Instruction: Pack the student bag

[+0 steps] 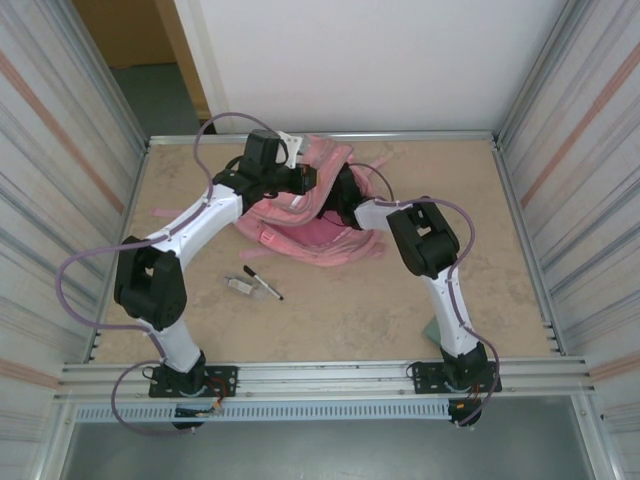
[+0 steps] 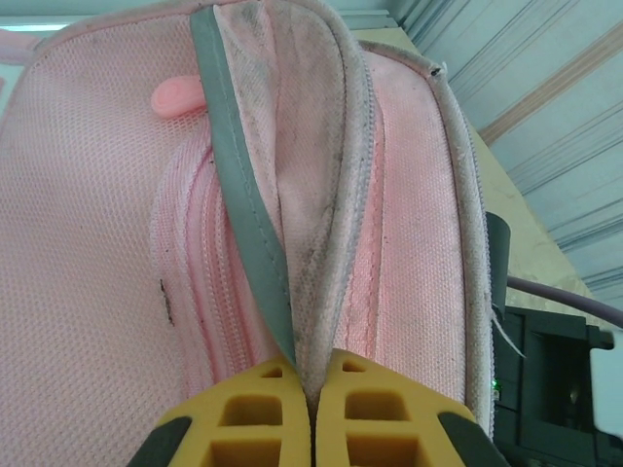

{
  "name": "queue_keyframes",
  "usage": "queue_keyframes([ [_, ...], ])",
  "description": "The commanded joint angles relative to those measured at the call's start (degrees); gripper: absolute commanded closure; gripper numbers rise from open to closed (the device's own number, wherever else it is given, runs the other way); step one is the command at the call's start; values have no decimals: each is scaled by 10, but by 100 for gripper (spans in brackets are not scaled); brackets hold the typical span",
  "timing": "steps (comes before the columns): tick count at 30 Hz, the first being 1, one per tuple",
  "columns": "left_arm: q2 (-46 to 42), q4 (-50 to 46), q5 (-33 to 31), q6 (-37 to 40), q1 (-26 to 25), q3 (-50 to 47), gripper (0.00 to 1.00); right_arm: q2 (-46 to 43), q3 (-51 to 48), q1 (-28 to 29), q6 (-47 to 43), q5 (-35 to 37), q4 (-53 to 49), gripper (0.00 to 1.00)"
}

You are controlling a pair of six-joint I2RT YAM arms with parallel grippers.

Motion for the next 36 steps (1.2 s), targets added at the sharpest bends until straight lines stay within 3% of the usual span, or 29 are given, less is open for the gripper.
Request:
queue_keyframes([
  [1,-35,64,53,-10,0,2,100,38,30,0,-38,0,-16,71],
  [6,-38,61,55,-6,11,-4,100,28,27,-21,-95,-92,-24,65],
  [10,-36,59,47,1,23,-10,100,-55,-46,-34,-170,-43,-69,53],
  [13,-34,70,60,-17,31,-15,100,-79,-66,-44,-176,-25,-78,50],
  [18,-28,63,83,-18,31,-2,100,-56,-56,-50,-148,-17,-45,56],
  [26,-28,81,97,-31,33,-17,100,26,51,-41,-122,8,-31,73],
  [36,-27,107,118,-59,47,-34,100,91,147,-38,-137,-31,-24,77],
])
